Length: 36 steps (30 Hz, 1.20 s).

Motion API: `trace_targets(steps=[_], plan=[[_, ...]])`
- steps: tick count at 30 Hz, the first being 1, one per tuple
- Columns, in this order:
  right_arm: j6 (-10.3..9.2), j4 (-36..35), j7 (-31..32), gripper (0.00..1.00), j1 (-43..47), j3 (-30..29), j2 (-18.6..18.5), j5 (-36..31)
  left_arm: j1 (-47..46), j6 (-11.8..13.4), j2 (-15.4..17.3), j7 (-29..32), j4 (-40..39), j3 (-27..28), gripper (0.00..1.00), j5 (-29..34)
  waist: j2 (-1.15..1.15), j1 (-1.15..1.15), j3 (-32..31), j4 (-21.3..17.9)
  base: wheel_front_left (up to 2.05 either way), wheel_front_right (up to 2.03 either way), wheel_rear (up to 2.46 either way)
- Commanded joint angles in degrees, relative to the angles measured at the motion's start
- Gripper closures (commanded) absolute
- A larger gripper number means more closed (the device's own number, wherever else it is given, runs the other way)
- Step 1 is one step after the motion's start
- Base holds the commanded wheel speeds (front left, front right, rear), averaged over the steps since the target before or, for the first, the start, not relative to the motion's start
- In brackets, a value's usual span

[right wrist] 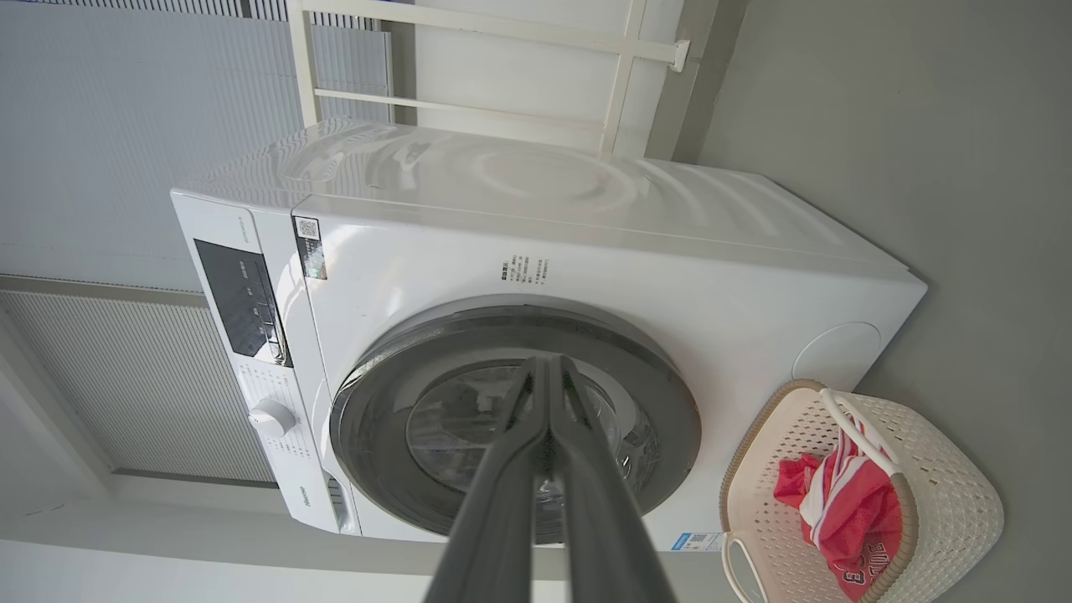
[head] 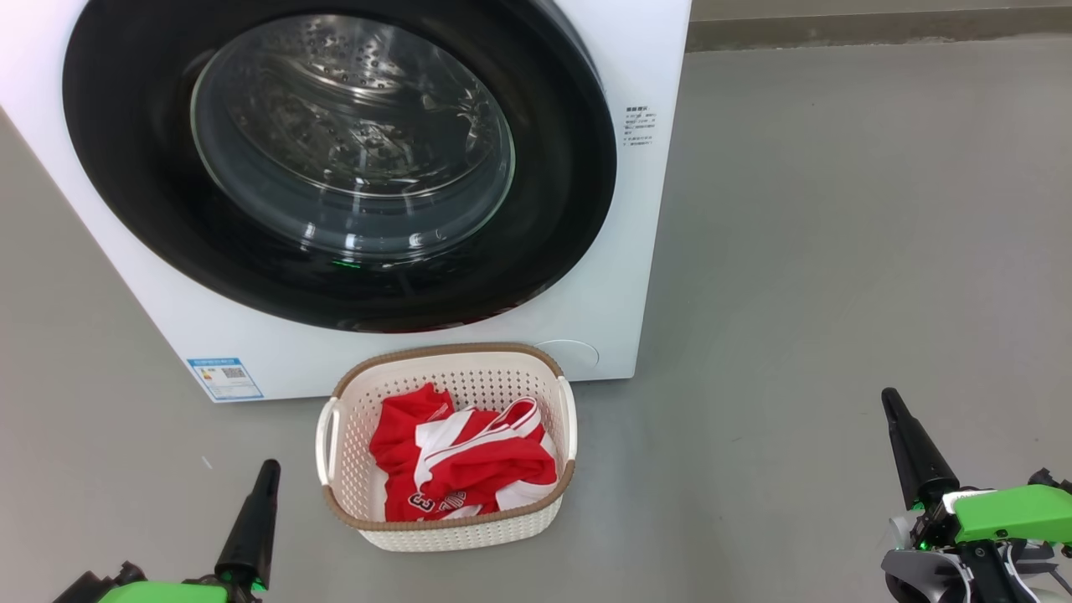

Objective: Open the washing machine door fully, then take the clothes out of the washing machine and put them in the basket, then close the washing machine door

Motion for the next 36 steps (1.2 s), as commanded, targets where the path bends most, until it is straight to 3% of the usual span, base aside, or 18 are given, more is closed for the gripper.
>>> trace_targets(steps=[1, 36], plan=[[-0.04, -1.42, 0.33, 1.00, -2.39, 1.01, -0.60, 0.07, -2.25, -0.40, 1.04, 0.41, -1.17, 2.03, 1.00, -0.38, 0.00, 0.00, 0.00, 0.00, 0.00, 0.00, 0.00], [-0.04, -1.40, 0.66, 1.00, -2.42, 0.59, -0.31, -0.28, -2.25, -0.40, 1.04, 0.41, -1.18, 2.03, 1.00, -0.38, 0.00, 0.00, 0.00, 0.00, 0.00, 0.00, 0.00]])
